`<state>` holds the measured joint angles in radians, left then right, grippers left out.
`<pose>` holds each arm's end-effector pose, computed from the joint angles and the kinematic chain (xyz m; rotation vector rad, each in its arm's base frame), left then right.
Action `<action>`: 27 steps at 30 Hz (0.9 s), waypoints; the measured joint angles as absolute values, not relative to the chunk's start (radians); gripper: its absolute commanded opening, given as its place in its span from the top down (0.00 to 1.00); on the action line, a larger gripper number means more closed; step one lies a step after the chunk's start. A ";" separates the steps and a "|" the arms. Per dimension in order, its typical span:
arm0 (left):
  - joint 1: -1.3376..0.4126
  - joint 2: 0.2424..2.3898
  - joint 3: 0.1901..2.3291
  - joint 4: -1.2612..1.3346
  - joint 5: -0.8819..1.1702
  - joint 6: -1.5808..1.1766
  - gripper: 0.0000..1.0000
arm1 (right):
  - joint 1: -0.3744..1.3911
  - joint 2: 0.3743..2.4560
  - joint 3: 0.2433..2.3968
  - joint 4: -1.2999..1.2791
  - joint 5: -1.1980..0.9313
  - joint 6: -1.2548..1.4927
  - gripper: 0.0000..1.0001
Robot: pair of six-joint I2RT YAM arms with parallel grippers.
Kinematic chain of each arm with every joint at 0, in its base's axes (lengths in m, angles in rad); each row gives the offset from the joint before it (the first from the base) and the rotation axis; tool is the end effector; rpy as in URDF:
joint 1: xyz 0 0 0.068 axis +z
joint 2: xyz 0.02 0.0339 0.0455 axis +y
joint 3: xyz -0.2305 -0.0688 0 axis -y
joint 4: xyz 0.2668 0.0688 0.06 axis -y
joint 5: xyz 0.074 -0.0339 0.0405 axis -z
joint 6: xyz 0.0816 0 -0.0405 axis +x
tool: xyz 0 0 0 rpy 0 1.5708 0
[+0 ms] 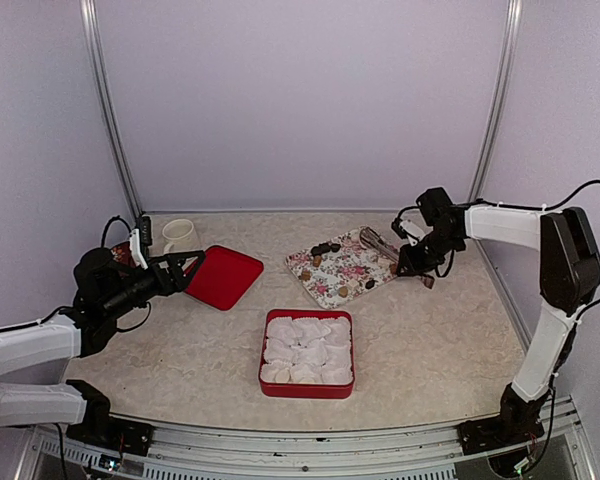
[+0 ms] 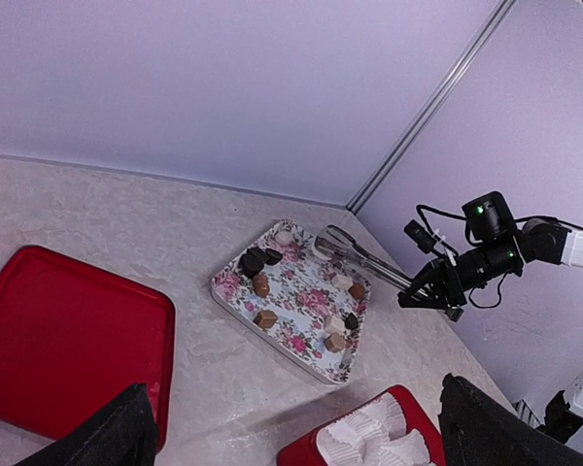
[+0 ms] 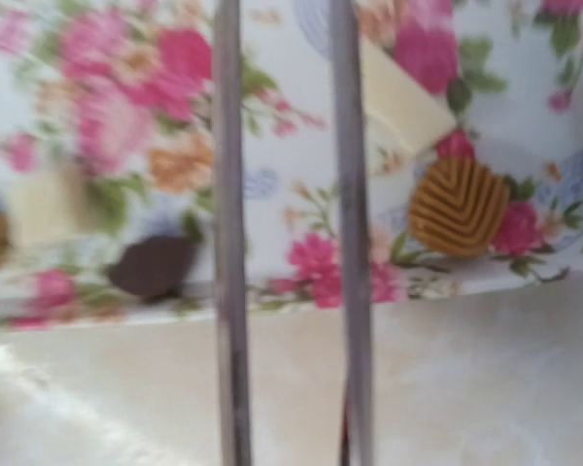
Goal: Pack the chocolate
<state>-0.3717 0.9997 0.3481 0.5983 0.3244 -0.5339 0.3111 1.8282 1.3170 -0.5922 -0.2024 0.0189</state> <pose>0.2655 -0.1314 0.1853 0.1243 1.7043 -0.9488 0.3854 0.1411 0.1208 -0.4558 2.6513 0.3745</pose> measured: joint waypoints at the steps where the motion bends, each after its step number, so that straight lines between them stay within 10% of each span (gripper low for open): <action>1: -0.372 0.997 0.348 0.598 0.326 -0.534 0.01 | 0.311 1.808 1.317 -0.597 -0.210 0.019 0.77; 27: -0.372 0.949 0.348 0.589 0.336 -0.537 0.01 | 0.535 1.385 1.150 -0.835 -0.355 0.063 0.79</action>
<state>-0.3717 0.9489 0.3481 0.5892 0.3359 -0.5365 0.5346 1.3849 1.1500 -0.8352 -0.3553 0.0631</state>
